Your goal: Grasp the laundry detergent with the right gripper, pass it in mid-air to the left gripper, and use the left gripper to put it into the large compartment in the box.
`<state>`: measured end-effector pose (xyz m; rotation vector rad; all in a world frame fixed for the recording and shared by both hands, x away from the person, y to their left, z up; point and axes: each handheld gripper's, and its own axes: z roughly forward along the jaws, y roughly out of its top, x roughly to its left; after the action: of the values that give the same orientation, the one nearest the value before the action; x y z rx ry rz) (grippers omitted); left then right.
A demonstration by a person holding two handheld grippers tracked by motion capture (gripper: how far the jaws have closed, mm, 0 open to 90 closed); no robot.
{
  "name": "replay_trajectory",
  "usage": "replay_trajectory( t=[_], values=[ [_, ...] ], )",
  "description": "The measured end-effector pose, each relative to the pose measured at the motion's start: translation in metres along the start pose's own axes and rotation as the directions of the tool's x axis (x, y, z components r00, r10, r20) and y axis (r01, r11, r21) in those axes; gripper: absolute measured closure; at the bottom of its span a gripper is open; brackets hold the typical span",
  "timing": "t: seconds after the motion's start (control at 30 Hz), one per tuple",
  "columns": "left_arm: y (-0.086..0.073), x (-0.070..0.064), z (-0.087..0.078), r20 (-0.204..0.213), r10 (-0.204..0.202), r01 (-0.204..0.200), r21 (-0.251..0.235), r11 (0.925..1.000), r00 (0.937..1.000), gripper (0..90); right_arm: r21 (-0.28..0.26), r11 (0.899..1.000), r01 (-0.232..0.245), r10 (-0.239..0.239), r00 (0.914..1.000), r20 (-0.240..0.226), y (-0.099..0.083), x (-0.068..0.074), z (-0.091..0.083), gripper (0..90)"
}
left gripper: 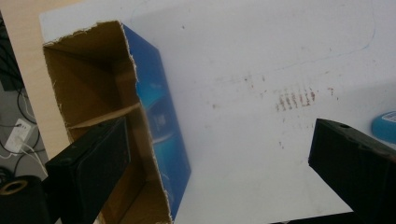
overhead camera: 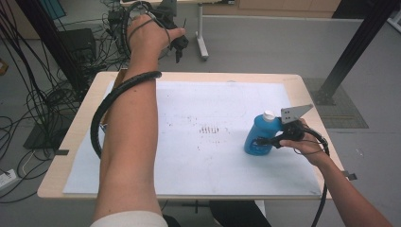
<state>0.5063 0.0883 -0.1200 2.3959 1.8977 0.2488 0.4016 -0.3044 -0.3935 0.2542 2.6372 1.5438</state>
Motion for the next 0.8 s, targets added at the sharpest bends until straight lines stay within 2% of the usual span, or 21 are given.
replay_trajectory(
  t=[0.8],
  values=[
    [0.0011,-0.0014,-0.0006,-0.006,0.007,-0.007,0.003,1.0000,1.0000,5.8,-0.001,1.000,-0.007,0.007,0.9999,-0.009,-0.0001,-0.0007,-0.0001,41.9]
  ],
)
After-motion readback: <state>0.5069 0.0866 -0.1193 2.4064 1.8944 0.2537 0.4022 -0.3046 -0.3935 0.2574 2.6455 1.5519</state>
